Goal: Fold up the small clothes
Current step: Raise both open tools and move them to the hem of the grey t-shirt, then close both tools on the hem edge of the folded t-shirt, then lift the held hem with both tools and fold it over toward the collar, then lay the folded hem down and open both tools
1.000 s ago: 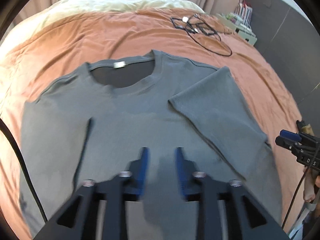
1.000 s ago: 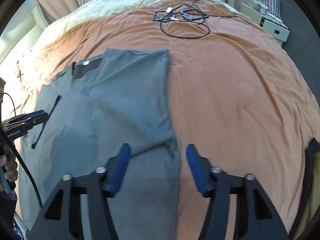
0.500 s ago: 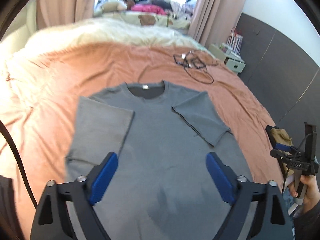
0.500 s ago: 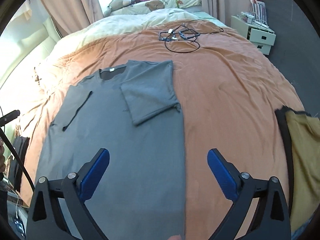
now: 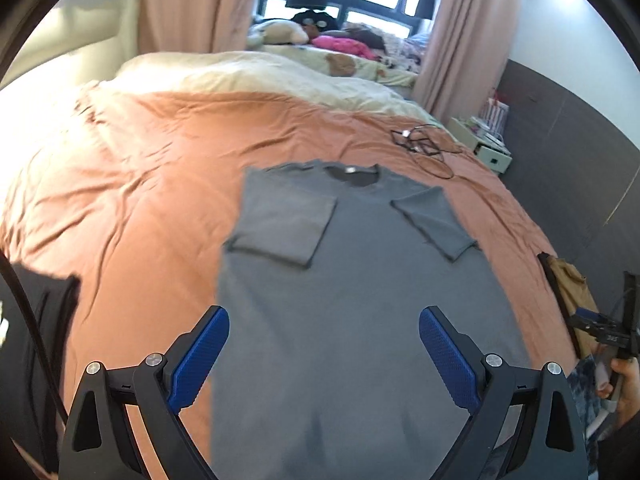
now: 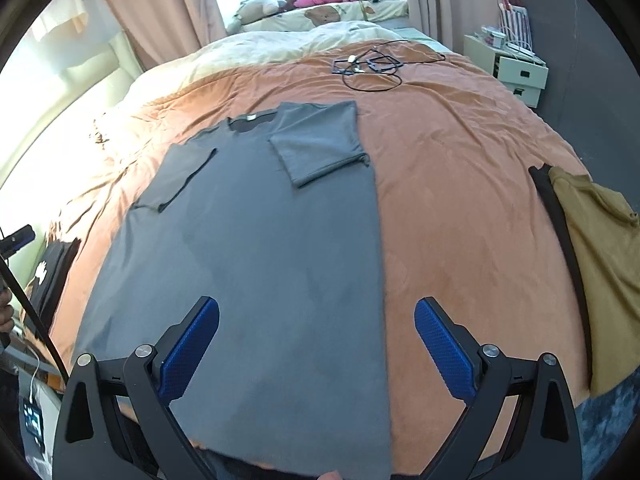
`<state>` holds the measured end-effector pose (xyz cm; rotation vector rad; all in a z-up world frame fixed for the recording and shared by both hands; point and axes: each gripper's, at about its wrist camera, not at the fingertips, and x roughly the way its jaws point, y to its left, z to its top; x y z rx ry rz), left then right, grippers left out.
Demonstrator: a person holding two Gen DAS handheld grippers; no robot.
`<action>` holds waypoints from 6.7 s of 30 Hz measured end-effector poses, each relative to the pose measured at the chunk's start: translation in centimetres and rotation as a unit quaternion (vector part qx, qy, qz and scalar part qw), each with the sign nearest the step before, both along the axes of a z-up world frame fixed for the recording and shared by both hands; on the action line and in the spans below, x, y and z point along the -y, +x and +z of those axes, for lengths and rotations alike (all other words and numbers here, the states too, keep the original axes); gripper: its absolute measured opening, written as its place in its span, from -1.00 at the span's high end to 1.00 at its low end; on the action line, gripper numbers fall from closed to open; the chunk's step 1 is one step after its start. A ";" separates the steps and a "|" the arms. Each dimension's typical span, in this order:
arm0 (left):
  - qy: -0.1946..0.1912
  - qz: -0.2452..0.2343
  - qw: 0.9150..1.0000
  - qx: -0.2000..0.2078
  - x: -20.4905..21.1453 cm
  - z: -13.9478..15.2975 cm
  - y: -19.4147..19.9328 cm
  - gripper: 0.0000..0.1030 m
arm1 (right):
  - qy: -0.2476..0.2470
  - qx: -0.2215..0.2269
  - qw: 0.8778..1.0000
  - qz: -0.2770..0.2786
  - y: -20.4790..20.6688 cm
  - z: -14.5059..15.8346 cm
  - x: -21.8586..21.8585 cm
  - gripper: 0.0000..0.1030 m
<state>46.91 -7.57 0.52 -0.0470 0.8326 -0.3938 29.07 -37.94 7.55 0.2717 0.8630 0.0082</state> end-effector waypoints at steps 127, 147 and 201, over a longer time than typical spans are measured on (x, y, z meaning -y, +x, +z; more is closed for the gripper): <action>-0.451 0.188 0.870 -0.072 -22.4 -4.6 -25.9 0.94 | 0.349 0.218 0.911 -0.037 -12.7 -16.6 8.7 1.00; -0.353 0.169 0.918 -0.063 -17.7 1.3 -8.0 0.94 | 0.306 0.207 0.929 -0.028 3.3 -11.1 9.9 1.00; 0.105 0.034 0.978 -0.178 -5.1 -15.0 15.9 -0.38 | -0.031 -0.067 0.997 0.035 20.7 -8.7 -0.6 -0.51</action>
